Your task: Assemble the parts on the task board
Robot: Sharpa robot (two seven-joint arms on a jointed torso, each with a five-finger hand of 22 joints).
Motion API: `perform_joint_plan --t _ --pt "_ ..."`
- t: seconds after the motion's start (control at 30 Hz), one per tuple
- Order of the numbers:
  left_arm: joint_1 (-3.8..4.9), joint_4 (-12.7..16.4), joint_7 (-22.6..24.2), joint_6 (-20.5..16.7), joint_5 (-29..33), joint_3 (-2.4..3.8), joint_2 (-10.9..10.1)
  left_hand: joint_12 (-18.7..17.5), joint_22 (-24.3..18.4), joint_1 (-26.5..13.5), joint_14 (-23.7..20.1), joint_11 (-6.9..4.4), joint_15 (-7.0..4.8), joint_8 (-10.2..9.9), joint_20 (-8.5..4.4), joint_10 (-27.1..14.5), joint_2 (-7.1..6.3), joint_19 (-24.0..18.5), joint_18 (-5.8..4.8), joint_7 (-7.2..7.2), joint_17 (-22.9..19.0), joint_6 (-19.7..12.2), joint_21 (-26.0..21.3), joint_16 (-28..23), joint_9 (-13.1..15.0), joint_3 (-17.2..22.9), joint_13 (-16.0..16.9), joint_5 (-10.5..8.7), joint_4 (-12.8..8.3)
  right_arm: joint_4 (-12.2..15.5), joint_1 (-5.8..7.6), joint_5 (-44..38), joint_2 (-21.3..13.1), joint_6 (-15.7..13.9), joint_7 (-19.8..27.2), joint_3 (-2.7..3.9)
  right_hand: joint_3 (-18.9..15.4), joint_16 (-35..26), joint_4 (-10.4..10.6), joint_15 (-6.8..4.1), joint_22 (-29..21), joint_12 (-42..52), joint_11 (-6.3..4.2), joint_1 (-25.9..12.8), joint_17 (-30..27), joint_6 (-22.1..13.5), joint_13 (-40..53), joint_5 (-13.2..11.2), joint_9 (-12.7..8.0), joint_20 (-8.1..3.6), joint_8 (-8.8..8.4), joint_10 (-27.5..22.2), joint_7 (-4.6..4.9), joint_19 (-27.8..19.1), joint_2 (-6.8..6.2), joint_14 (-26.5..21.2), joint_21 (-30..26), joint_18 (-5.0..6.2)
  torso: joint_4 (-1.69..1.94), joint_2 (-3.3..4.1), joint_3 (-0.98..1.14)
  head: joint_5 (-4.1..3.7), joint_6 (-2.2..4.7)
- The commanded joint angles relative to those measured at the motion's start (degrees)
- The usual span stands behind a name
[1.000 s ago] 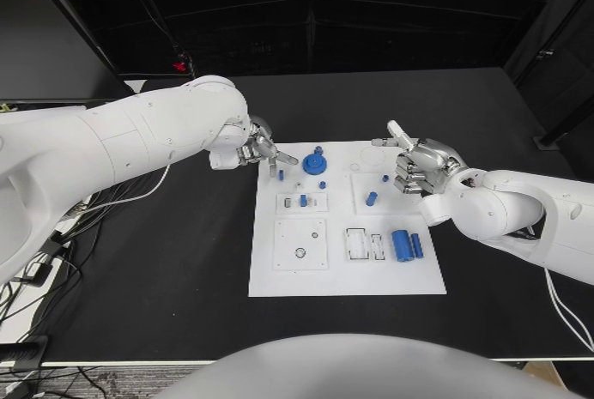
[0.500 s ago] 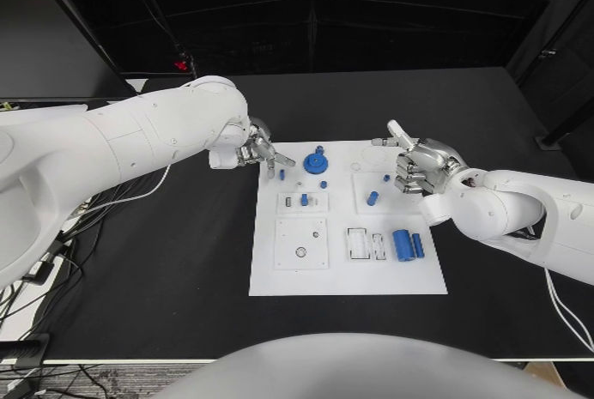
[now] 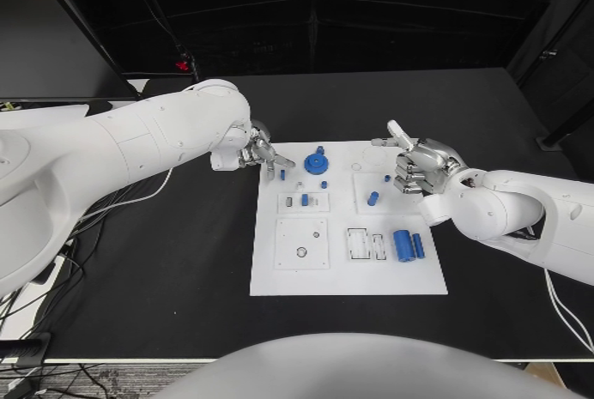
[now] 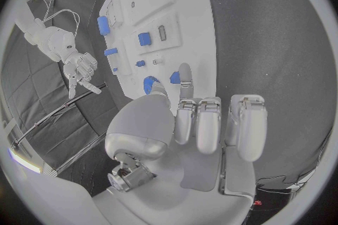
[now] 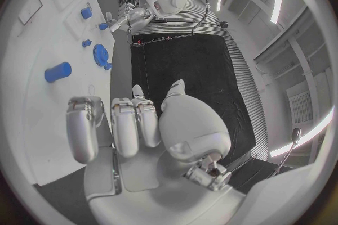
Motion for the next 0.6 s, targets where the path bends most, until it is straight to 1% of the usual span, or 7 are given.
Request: perform_joint_plan --t 0.03,0.27,0.43,0.6 --pt "-0.03 -0.24 -0.08 0.39 -1.18 0.04 0.21 0.20 14.50 0.11 5.92 -0.26 -0.33 -0.45 -0.27 6.19 0.68 4.52 0.08 0.20 15.10 0.11 -0.37 0.05 -0.09 -0.40 15.10 -0.22 0.02 0.04 0.08 0.01 0.15 0.44 0.25 0.02 -0.23 0.14 0.01 0.29 13.79 0.14 0.17 -0.05 15.10 -0.21 15.05 -0.19 0.09 0.15 0.32 6.06 -0.04 2.76 0.39 6.26 -0.42 0.56 -0.02 -0.03 -0.02 -0.05 0.01" --pt "-0.16 -1.00 0.50 -0.03 -2.00 0.05 0.60 0.20 14.51 0.11 5.92 -0.25 -0.32 -0.52 -0.27 6.19 0.74 4.54 0.08 0.21 15.10 0.08 -0.36 0.05 -0.10 -0.41 15.10 -0.21 0.01 0.02 0.08 0.01 0.32 0.41 0.24 0.02 -0.23 0.14 0.01 0.29 13.79 0.14 0.17 -0.05 15.10 -0.21 15.05 -0.19 0.09 0.15 0.32 6.06 -0.04 2.75 0.39 6.26 -0.43 0.56 -0.13 0.02 -0.05 -0.05 0.08" --pt "-0.34 -1.75 0.75 0.01 -2.15 0.05 1.06 0.20 14.53 0.14 5.92 -0.23 -0.31 -0.62 -0.27 6.19 0.87 4.59 0.06 0.23 15.10 0.05 -0.32 0.05 -0.11 -0.42 15.10 -0.20 -0.01 -0.01 0.08 0.01 0.41 0.40 0.23 0.02 -0.24 0.14 0.00 0.29 13.76 0.14 0.18 -0.04 15.10 -0.23 15.05 -0.17 0.08 0.15 0.36 6.06 -0.02 2.68 0.38 6.26 -0.48 0.59 0.02 0.01 0.01 -0.15 0.02" --pt "-0.55 -2.17 1.87 -0.34 -2.20 0.05 1.46 0.20 14.51 -0.01 5.92 -0.19 -0.29 -0.80 -0.26 6.19 0.98 4.54 0.08 0.27 15.10 0.04 -0.35 0.05 -0.12 -0.59 15.10 -0.33 0.03 -0.06 0.08 0.01 0.49 0.40 0.19 0.02 -0.24 0.14 0.00 0.29 13.76 0.14 0.18 -0.04 15.10 -0.23 15.05 -0.17 0.08 0.15 0.36 6.06 -0.02 2.68 0.38 6.26 -0.48 0.59 0.06 0.04 0.04 -0.14 -0.05"
